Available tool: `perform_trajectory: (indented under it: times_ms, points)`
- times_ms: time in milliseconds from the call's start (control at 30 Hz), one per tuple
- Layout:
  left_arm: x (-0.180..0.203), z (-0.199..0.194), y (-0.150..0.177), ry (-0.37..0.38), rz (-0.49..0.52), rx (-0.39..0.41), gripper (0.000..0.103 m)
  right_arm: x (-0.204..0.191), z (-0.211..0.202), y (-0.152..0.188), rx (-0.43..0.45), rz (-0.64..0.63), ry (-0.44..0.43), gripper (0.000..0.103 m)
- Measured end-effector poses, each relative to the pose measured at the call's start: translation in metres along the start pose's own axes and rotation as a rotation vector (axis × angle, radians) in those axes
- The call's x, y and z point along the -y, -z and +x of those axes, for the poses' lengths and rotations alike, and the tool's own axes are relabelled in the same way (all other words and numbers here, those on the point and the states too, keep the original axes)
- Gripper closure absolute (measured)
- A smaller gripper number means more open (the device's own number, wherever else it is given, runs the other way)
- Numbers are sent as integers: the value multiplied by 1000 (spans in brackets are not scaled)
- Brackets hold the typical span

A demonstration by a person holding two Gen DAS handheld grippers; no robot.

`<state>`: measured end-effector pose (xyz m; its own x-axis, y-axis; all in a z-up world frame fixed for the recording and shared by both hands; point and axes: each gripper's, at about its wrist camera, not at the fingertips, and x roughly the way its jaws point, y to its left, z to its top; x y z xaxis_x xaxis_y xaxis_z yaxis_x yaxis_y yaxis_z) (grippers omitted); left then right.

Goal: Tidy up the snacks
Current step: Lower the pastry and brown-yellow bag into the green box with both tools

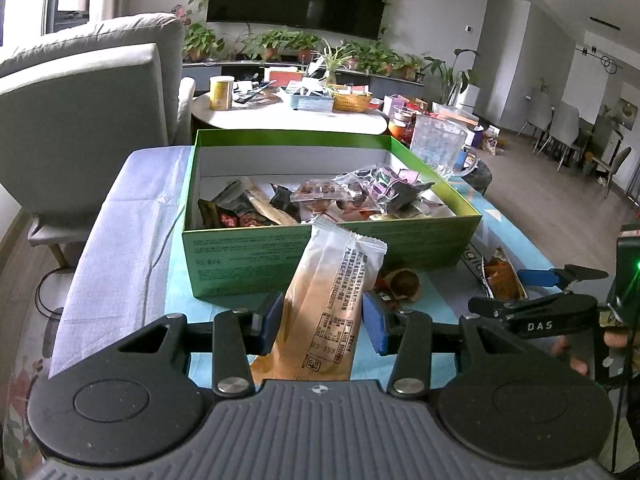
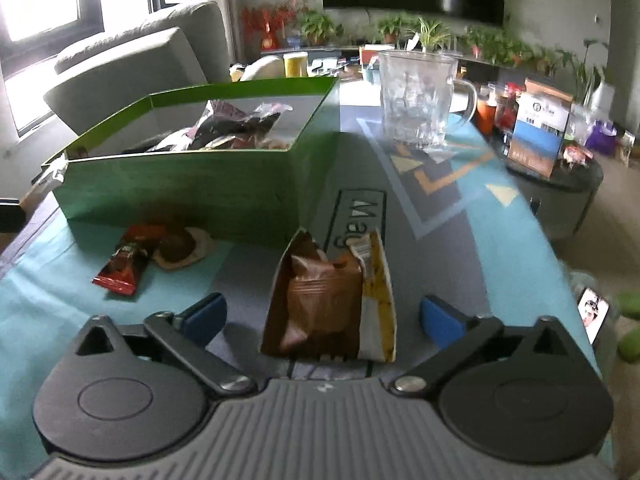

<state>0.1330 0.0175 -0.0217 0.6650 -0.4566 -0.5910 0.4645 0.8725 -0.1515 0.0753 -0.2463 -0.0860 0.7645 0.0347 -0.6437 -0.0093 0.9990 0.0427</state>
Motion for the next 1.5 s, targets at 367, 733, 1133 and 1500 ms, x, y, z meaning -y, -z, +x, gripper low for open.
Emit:
perform_trajectory:
  times_ms: [367,733,1133,1500]
  points:
    - [-2,5,5,6,-24,-14,62,-4,0,3,3,-16,21,40]
    - [-5,1,6,-8,-29,-7,62,-1,-7,0,52,78,10,40]
    - [-1,-1,5,-7,-25,1,62,2,-19,-9,73,48,35,51]
    - [6,-15,-8,-2,-5,60,62,-1,-54,-35,242,44,-12,51]
